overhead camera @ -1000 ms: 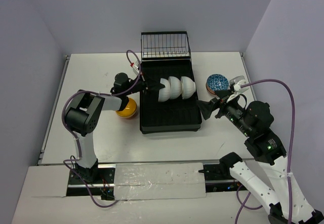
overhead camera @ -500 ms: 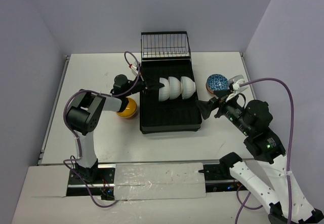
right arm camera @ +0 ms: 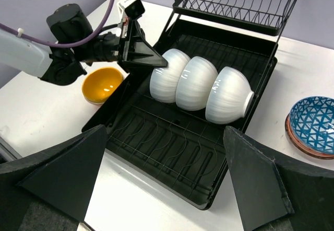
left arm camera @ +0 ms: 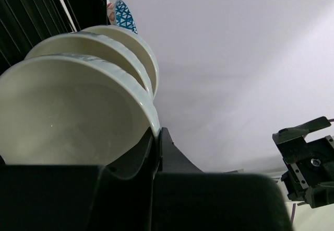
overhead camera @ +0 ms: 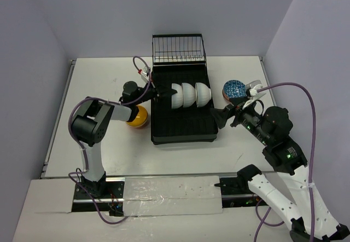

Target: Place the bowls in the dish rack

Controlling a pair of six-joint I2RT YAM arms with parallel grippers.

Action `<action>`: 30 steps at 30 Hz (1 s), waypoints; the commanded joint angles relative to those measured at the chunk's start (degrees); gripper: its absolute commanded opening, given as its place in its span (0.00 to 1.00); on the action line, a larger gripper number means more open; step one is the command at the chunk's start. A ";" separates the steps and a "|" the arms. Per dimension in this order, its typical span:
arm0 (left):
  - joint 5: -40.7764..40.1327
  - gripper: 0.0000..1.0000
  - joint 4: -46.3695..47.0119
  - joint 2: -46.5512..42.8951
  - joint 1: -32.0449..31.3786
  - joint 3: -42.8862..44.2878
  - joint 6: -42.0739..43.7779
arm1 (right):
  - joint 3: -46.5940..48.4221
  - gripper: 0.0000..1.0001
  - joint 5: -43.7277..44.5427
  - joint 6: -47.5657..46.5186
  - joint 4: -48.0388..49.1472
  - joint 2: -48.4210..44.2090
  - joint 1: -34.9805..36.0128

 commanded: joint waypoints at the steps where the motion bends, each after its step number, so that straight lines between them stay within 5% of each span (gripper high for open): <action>1: -1.00 0.06 -2.73 -1.70 0.10 -1.55 2.52 | 2.76 1.00 -0.83 0.94 1.21 0.73 0.41; 13: -2.05 0.16 -13.86 -4.16 0.90 -1.20 7.00 | 3.20 1.00 -1.45 1.29 1.21 1.17 0.41; 30: -13.21 0.82 -54.56 -18.83 0.90 11.62 29.32 | 2.06 1.00 -0.13 1.03 1.56 -0.23 0.41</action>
